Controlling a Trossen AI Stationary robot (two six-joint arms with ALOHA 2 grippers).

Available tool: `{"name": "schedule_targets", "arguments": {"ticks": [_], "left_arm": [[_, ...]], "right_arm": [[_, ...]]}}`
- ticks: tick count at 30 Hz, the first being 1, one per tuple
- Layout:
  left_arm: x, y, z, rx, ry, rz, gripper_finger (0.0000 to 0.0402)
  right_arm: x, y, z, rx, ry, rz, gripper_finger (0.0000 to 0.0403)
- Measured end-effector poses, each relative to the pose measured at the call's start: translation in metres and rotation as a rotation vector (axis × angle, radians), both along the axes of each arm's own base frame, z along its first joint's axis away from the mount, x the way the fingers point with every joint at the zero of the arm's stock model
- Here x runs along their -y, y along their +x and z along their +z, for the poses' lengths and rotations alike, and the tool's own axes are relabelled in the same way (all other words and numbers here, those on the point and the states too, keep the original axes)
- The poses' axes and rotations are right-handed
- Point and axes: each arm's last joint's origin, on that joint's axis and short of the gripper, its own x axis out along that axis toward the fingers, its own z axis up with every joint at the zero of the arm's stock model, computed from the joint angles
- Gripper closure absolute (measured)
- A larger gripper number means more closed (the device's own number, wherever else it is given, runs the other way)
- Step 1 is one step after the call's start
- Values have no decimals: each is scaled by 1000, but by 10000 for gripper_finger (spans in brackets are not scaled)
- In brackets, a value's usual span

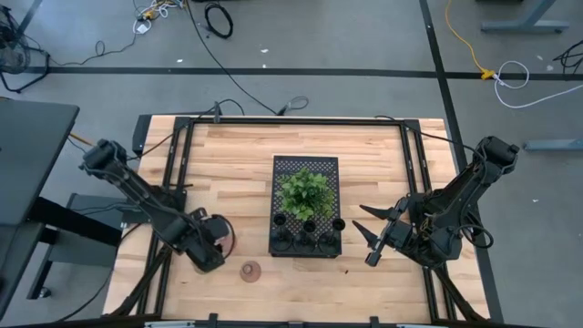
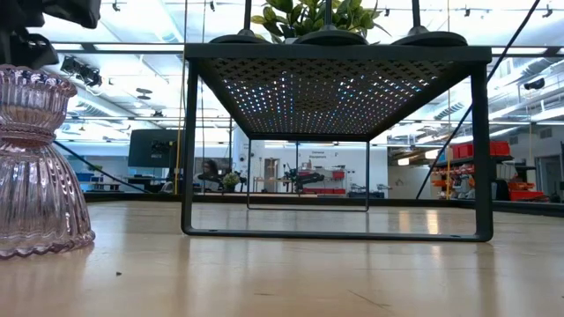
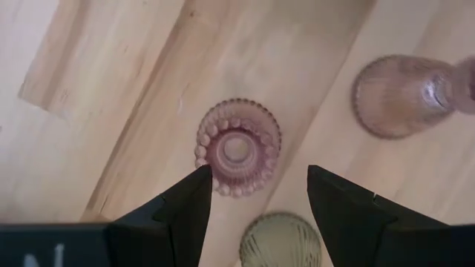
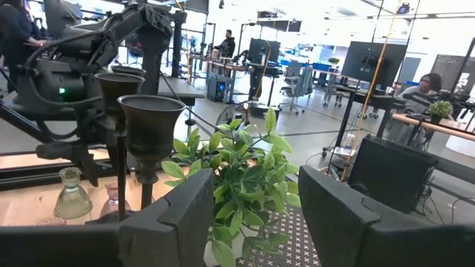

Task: Pick & Place candle stick holders
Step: Put the left pink glass candle holder on the shelf

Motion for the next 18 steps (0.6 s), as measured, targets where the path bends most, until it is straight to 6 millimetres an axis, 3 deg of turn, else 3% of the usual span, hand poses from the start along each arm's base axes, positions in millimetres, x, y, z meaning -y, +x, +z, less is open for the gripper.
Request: {"name": "schedule_targets", "arguments": {"ticks": [11, 18], "left_arm": [[2, 0, -11, -80, 4, 98, 179], [1, 3, 0, -4, 28, 87, 179]], "right_arm": [[0, 0, 0, -2, -3, 0, 202], [0, 0, 0, -5, -7, -1, 202]]}}
